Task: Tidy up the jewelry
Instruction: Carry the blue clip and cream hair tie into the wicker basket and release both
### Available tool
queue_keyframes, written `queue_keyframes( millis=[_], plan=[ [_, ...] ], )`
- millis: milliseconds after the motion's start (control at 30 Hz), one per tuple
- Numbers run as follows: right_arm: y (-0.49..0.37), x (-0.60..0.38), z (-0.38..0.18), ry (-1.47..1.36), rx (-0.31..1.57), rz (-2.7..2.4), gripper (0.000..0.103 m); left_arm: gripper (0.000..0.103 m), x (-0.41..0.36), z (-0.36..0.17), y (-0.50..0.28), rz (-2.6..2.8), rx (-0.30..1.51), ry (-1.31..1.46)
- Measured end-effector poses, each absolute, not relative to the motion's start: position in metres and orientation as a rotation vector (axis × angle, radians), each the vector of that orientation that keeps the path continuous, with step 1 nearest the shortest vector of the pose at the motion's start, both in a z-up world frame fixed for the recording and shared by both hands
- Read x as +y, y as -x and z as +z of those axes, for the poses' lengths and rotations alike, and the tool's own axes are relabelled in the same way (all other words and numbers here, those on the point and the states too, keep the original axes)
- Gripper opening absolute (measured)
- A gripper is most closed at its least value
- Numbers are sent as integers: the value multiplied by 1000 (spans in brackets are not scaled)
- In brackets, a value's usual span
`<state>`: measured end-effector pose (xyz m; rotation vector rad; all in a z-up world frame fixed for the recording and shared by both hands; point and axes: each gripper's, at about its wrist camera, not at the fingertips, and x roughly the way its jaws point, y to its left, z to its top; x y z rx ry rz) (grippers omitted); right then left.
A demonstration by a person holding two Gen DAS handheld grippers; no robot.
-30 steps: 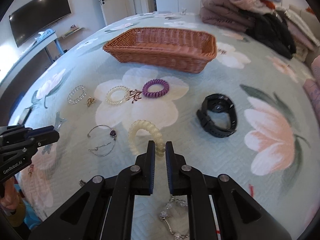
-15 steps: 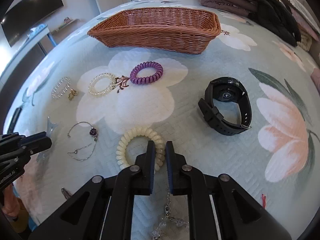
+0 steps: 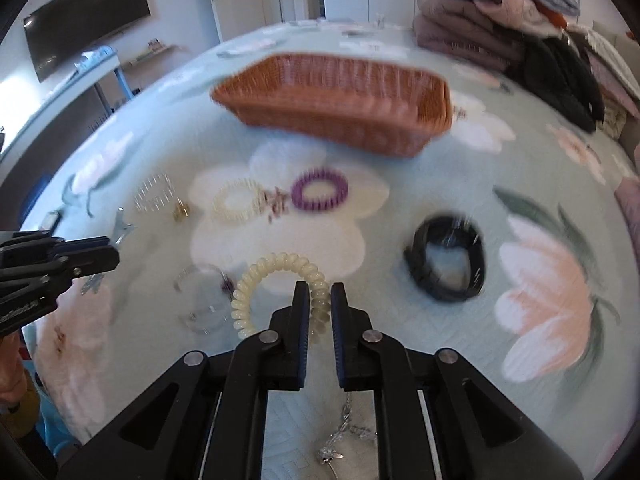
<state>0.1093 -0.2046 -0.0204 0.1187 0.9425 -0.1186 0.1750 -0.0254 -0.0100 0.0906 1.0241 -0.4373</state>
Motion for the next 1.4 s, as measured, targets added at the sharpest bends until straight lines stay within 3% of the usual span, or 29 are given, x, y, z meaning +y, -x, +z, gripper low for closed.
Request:
queue_keyframes(
  millis=[500, 900, 1300, 1400],
  plan=[
    [-191, -261, 57, -256, 753, -187, 13, 10, -67, 56, -305, -510, 912, -60],
    [-277, -300, 6, -352, 857, -327, 13, 10, -101, 2, -412, -525, 987, 43],
    [-310, -315, -35, -360, 970, -389, 13, 10, -114, -38, -437, -473, 1046, 4],
    [-307, -320, -36, -386, 956, -377, 14, 17, -114, -38, -436, -471, 1051, 5]
  ],
)
